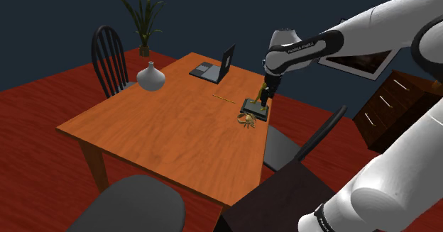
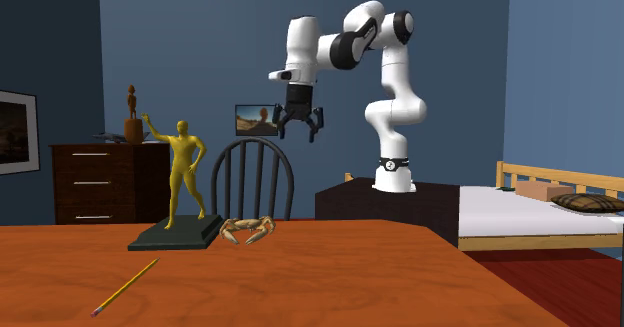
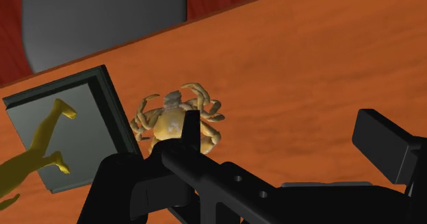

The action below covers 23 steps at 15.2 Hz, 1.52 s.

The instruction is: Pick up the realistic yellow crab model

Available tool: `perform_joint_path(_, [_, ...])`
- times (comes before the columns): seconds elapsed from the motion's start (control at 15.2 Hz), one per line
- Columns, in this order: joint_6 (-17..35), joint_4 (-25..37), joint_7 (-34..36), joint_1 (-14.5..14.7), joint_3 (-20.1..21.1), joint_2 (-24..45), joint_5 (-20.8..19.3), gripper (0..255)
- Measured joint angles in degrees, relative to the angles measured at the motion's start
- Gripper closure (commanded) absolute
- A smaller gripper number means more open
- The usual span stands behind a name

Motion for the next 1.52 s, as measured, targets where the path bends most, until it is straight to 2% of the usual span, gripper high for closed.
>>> perform_joint_path(0.66, [6.3, 16.2, -7.6, -3.5, 0.1, 22.9, 4.7, 0])
perform_joint_path(1.19, [5.6, 35.7, -11.8, -7.4, 1.9, 42.1, 7.1, 0])
perform_joint_path(1.32, [4.3, 42.4, -13.0, -8.7, 2.3, 47.5, 7.5, 0])
perform_joint_path(1.52, [4.1, 45.5, -13.3, -9.2, 2.6, 50.5, 7.7, 0])
